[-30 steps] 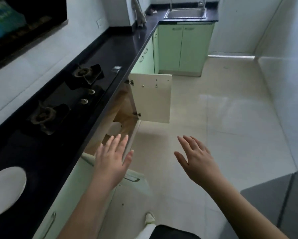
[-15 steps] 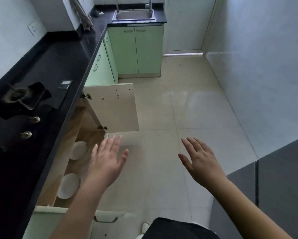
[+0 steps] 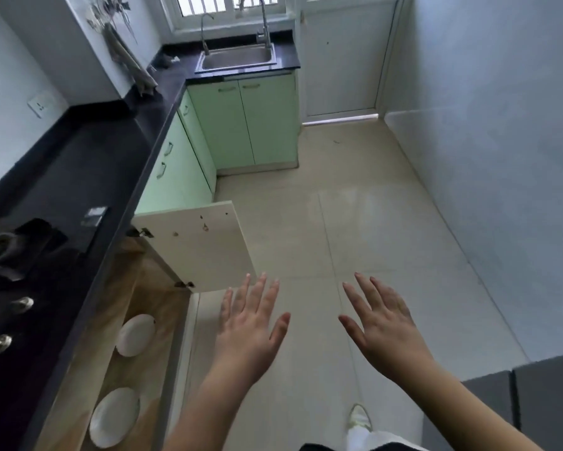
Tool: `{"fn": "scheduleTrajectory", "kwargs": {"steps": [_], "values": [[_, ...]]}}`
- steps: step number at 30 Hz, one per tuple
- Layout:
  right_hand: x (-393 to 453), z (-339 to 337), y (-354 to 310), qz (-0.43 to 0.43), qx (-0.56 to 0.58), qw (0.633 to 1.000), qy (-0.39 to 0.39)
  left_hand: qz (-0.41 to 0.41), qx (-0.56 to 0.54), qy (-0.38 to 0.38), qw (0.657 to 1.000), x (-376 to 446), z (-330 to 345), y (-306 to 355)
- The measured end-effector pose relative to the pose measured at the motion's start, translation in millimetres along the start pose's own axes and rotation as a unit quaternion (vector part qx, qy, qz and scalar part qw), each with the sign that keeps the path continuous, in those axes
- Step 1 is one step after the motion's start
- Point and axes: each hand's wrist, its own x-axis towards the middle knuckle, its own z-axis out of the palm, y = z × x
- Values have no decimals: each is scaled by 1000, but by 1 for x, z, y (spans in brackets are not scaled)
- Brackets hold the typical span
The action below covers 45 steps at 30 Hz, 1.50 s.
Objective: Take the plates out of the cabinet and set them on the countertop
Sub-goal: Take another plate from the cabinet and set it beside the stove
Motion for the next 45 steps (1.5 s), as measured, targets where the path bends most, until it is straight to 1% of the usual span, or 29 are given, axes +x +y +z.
{"fn": "scheduleTrajectory", "kwargs": {"steps": [6, 9, 11, 13, 16, 18, 23, 31, 35, 39, 42, 45], "values": [[65, -29, 19, -87, 35, 995, 21, -60, -14, 7, 998, 33, -7, 4], [100, -28, 13, -132, 34, 991, 1, -96, -4, 16, 995, 34, -3, -2], [118, -23, -4, -157, 58, 986, -11, -132, -8, 17, 991, 27, 0, -12], [133, -18, -25, -200, 71, 977, -33, -167, -12, 17, 986, 20, 5, -26], [156, -8, -59, -282, 53, 956, -64, -215, -7, 20, 976, 8, 13, -53], [169, -4, -84, -319, 34, 945, -70, -245, -26, 34, 969, 3, 16, -75], [199, -2, -142, -379, 4, 922, -74, -308, -58, 59, 948, 0, 20, -120], [232, 10, -212, -454, -32, 885, -99, -380, -27, 42, 924, -11, 19, -166], [253, 15, -241, -497, -35, 859, -121, -443, -31, 41, 895, -14, 19, -179], [283, 20, -266, -541, -43, 831, -124, -532, -41, 40, 845, -6, 23, -183], [308, 24, -284, -585, -50, 798, -136, -573, -54, 35, 817, 7, 21, -184], [333, 29, -299, -631, -65, 757, -153, -616, -74, 30, 784, 24, 21, -185]]}}
